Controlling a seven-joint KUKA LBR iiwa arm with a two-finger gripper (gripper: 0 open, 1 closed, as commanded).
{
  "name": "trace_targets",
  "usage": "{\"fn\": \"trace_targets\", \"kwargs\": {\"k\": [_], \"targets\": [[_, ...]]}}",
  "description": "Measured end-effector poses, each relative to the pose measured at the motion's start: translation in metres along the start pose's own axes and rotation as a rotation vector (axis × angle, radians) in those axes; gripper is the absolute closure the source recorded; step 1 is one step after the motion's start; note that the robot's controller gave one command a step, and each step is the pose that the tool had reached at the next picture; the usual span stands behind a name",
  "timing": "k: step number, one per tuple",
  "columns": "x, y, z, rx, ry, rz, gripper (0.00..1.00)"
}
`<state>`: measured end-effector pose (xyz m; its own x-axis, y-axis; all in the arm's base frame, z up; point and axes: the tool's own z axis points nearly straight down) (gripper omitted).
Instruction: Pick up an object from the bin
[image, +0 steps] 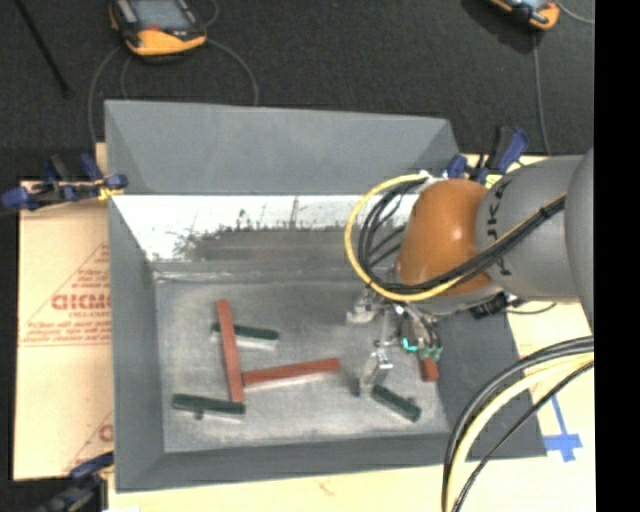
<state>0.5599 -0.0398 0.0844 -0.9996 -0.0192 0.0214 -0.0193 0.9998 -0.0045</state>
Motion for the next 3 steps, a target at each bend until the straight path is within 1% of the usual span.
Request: {"fn": "trace_targets", "kwargs": {"k": [1, 2, 3], "targets": [[0.039, 0.042, 0.005, 0.001, -0.027, -0.023, 1.0], [0.039, 0.042, 0.005, 0.001, -0.027, -0.024, 1.0], [0.032, 0.076, -0.188, -0.005, -0.023, -0.005, 1.0]]}}
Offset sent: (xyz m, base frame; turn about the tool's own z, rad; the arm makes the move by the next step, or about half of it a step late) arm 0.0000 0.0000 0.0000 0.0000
